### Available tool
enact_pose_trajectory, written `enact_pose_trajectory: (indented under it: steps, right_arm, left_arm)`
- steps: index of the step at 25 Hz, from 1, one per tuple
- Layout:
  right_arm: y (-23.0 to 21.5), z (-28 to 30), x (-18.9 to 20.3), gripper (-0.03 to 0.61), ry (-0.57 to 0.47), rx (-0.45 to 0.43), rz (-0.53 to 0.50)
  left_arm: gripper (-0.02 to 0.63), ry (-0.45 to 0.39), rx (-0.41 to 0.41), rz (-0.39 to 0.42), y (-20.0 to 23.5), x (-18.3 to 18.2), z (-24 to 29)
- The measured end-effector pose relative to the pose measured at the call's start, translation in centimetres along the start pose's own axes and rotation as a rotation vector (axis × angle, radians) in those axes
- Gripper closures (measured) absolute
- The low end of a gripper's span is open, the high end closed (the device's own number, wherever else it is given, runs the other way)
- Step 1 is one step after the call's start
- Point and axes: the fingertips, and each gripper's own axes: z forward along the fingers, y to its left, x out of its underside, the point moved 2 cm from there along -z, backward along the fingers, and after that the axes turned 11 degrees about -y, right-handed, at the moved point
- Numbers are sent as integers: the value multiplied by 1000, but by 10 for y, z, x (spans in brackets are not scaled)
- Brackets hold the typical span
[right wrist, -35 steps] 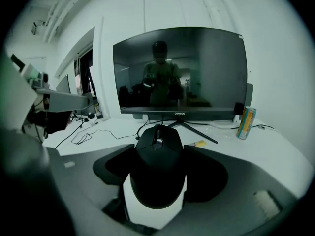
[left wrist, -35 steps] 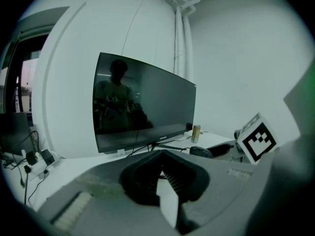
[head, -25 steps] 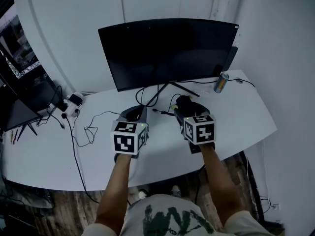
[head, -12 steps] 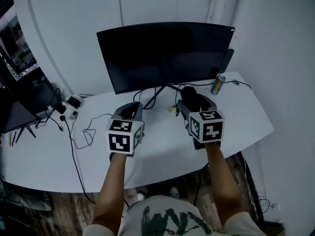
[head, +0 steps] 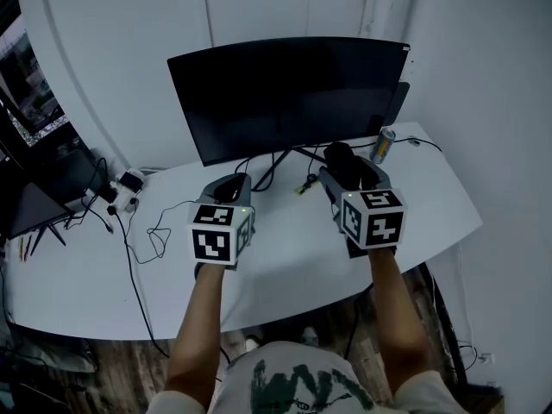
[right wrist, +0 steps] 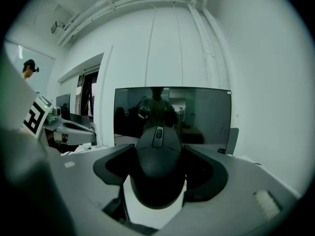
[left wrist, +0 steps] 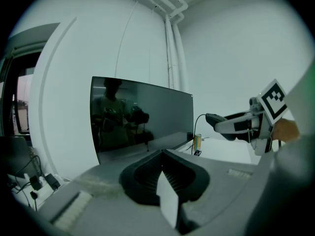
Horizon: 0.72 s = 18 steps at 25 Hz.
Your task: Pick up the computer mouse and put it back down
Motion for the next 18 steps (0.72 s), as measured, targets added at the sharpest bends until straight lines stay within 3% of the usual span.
enact_pose_trajectory:
  steps: [18]
  right_arm:
    - [0, 3, 1, 268, 6, -9, -2]
  left_arm:
    - [609, 19, 13, 14, -4, 8, 3]
